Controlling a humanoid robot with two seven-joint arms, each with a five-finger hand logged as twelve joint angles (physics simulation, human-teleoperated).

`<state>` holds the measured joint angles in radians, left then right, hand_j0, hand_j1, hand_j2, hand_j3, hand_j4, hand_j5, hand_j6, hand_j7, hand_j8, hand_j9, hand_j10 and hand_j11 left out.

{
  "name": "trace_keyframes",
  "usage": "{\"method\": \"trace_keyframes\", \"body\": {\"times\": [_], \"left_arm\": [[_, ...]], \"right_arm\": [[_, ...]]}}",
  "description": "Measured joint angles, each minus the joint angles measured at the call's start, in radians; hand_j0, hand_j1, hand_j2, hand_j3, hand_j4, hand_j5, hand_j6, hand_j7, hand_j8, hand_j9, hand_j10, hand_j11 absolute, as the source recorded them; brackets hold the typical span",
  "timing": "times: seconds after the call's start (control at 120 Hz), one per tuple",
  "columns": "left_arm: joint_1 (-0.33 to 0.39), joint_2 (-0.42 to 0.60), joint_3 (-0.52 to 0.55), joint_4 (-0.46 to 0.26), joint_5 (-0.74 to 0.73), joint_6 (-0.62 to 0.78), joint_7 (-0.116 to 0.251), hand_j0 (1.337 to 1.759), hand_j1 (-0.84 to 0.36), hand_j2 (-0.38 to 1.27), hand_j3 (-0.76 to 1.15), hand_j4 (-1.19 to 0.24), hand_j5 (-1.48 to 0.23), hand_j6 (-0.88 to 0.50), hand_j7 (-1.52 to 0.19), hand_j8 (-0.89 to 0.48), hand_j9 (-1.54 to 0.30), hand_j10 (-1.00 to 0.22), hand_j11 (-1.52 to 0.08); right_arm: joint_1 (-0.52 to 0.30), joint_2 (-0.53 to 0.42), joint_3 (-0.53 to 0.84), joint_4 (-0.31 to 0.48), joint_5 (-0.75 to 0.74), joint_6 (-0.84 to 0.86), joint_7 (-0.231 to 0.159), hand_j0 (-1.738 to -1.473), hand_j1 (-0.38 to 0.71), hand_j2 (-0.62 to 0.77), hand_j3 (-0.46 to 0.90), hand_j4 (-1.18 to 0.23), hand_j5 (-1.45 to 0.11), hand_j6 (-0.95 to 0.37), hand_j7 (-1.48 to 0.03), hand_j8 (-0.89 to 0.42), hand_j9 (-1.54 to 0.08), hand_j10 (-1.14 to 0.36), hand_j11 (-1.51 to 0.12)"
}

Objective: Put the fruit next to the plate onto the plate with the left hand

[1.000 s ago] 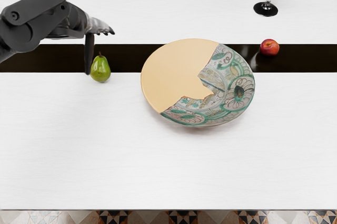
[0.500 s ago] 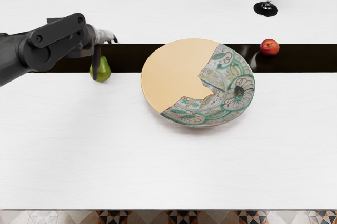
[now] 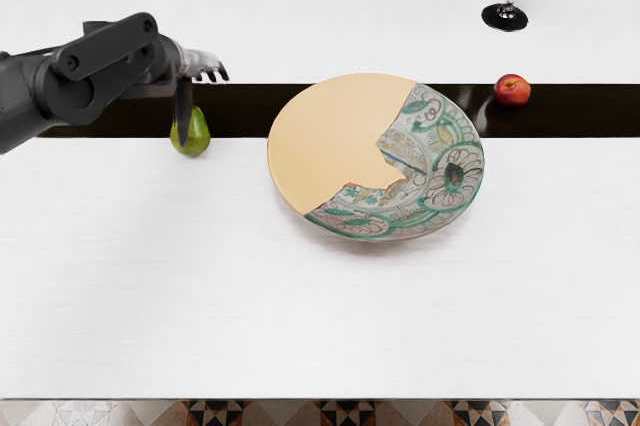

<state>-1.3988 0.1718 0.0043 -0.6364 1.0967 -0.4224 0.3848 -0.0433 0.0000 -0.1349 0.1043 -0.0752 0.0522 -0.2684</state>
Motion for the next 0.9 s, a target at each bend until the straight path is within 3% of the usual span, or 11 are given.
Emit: {"method": "trace_keyframes", "body": {"times": [0.367, 0.9], "left_arm": [[0.007, -0.009, 0.040, 0.059, -0.002, -0.047, -0.029, 1.658, 0.17, 0.03, 0.00, -0.15, -0.19, -0.15, -0.19, -0.15, -0.19, -0.15, -0.19], [0.078, -0.050, 0.084, 0.083, 0.000, 0.132, -0.036, 1.658, 0.16, 0.03, 0.00, -0.16, -0.21, -0.16, -0.21, -0.16, -0.21, -0.16, -0.21]], "right_arm": [[-0.001, 0.000, -0.001, 0.000, 0.000, 0.000, 0.000, -1.658, -0.35, 0.00, 0.00, 0.00, 0.00, 0.00, 0.00, 0.00, 0.00, 0.00, 0.00], [-0.008, 0.000, -0.001, 0.000, 0.000, 0.000, 0.000, -1.658, -0.35, 0.00, 0.00, 0.00, 0.00, 0.00, 0.00, 0.00, 0.00, 0.00, 0.00]]}}
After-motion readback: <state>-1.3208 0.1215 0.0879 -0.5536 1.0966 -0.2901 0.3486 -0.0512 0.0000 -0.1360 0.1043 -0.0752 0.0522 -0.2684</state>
